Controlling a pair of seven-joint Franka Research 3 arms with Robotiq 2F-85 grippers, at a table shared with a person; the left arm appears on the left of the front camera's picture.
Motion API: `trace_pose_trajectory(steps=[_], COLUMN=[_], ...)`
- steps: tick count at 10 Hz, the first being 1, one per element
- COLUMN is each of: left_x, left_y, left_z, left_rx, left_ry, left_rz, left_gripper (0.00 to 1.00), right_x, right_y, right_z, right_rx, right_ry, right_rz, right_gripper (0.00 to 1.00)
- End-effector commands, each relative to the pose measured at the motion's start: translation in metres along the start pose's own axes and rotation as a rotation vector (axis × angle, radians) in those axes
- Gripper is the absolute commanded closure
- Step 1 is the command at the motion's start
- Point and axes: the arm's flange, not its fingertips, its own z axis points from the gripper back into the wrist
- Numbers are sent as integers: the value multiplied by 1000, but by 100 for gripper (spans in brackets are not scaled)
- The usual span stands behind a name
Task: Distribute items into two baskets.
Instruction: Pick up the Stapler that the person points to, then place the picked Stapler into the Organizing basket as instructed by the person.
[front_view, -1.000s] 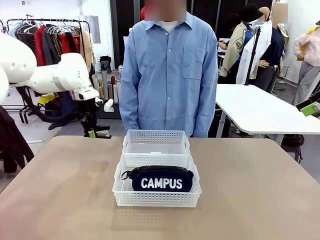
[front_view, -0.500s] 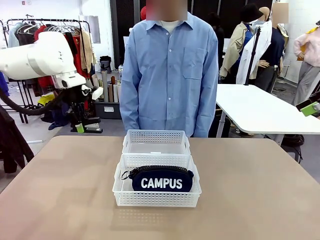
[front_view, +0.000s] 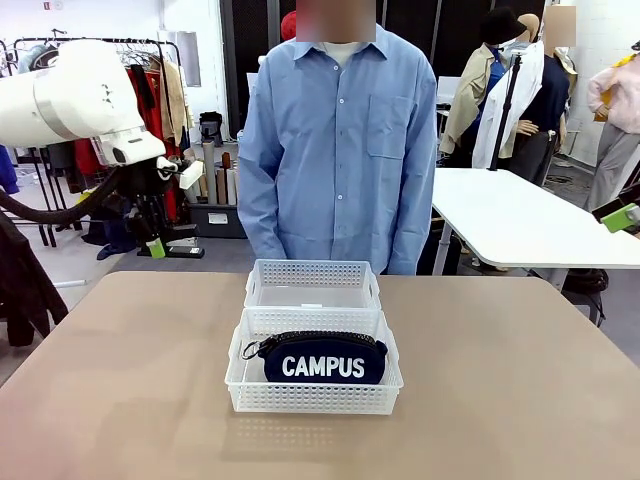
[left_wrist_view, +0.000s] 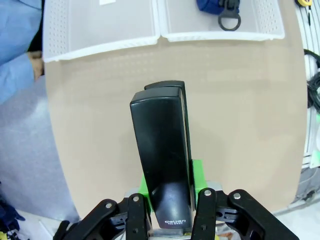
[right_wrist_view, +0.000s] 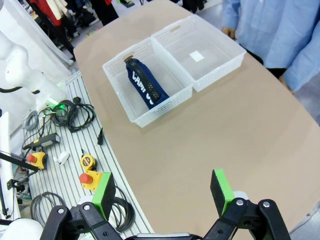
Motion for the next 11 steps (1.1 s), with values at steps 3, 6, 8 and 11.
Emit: trace_pose_trajectory(steps=[3, 6, 8, 11], left_x=[0, 0, 0, 0], left_y=[0, 0, 0, 0], left_z=[0, 0, 0, 0], left_rx=[0, 0, 0, 0], left_ry=[0, 0, 0, 0], left_rz=[0, 0, 0, 0], left_gripper=[100, 100, 100, 100], right_x=[2, 2, 2, 2], right_y=[1, 1, 1, 1], right_z=[0, 0, 0, 0], right_rx=[3, 3, 3, 3], right_ry=[-10, -10, -10, -10], right_rz=[3, 3, 3, 3], right_gripper=[0, 0, 0, 0])
